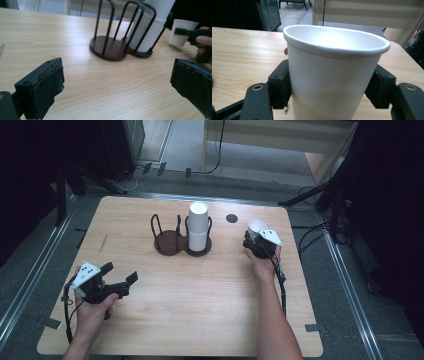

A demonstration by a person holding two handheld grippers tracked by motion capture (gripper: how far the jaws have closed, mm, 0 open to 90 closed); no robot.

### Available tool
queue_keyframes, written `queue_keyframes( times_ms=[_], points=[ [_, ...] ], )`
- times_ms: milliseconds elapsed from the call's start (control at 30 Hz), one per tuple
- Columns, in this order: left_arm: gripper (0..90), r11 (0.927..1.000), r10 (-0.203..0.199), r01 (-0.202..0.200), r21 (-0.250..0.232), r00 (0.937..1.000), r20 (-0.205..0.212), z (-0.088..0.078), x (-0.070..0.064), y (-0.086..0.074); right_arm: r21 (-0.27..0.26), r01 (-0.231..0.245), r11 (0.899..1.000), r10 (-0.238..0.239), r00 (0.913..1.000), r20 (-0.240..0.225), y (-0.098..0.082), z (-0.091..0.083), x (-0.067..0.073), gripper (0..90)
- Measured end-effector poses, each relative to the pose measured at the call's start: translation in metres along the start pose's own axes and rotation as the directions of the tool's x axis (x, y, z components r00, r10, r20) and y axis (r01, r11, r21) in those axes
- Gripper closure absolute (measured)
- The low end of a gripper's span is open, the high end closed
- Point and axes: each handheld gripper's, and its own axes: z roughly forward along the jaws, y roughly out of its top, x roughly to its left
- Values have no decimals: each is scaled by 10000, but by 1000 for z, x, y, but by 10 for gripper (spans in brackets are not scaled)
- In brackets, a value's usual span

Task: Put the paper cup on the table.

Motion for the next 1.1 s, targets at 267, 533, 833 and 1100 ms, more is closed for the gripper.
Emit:
queue_keyframes(
  times_ms=[267,533,833,1100],
  points=[
    [0,9996,-120,123,258,9999,-123,-2,10,-13,495,73,9987,-72,10000,-26,0,3,-3,310],
    [0,9990,-214,223,386,9995,-235,-9,19,-20,773,-197,9968,197,9998,6,1,1,-4,264],
    [0,9989,-240,259,380,9986,-480,-14,23,-22,1053,-191,9943,193,9998,-4,1,-1,-3,221],
    [0,9990,-138,159,411,9987,-500,-21,25,-24,1068,-312,9938,352,9987,-357,2,-7,-6,0]
  ],
)
